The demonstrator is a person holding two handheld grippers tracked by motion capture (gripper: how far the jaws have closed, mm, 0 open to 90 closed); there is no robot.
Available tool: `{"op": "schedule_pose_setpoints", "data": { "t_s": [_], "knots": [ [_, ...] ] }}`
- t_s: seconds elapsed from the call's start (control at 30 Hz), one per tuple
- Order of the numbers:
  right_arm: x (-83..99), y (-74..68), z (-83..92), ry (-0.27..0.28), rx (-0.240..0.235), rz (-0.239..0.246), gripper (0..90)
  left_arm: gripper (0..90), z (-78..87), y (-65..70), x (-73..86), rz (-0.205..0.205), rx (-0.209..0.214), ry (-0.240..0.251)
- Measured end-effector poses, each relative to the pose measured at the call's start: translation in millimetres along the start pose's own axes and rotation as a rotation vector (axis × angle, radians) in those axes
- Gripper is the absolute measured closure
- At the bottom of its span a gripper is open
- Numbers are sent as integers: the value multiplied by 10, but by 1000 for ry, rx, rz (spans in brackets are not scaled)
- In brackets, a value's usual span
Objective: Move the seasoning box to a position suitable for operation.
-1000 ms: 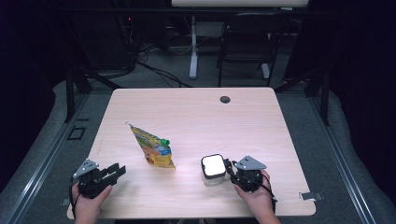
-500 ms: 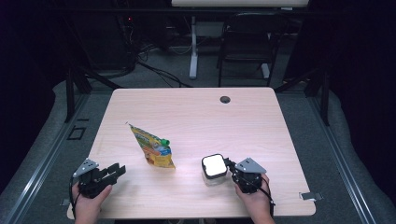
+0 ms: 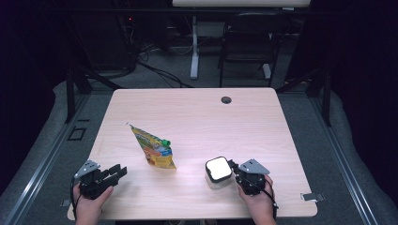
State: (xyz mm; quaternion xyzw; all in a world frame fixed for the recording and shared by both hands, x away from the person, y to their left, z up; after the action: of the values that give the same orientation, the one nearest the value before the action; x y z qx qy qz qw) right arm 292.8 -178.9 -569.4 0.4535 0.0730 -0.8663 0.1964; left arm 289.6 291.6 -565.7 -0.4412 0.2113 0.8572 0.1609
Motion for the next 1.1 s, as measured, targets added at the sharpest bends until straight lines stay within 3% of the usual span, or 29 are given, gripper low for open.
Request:
{"op": "schedule_pose_setpoints", "data": {
  "t_s": [0.1, 0.33, 0.47, 0.6, 0.87, 1.1],
  "knots": [
    [-12, 1, 22, -26, 10, 11, 857, 619, 8, 7, 1, -9, 3, -1],
    [19, 0, 100, -44, 28, -33, 849, 618, 9, 4, 4, -8, 3, -1],
    [83, -28, 205, -53, 3, -46, 831, 616, 12, -7, 5, -3, -2, 4],
    [161, -108, 341, -66, -38, -22, 808, 615, 11, -9, 7, -1, -3, 2],
    [222, -146, 410, -56, -69, -11, 791, 615, 6, -9, 9, -1, -3, -4],
    [195, -115, 494, -14, -114, -61, 756, 616, 16, -2, 2, -5, -1, 0]
  ]
}}
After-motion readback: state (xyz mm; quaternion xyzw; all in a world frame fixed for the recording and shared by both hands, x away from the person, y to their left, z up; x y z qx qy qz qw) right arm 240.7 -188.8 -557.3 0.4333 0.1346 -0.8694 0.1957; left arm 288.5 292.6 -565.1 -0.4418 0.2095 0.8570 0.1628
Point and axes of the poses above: each handheld gripper's, and its own axes: z roughly backward along the jaws, x roughly out of its underside, y roughly to its right, the point moved 2 cm from there along -z, roughly forward along the jaws, and after that the axes turned 3 degrees about -z, right-handed, at the moved point
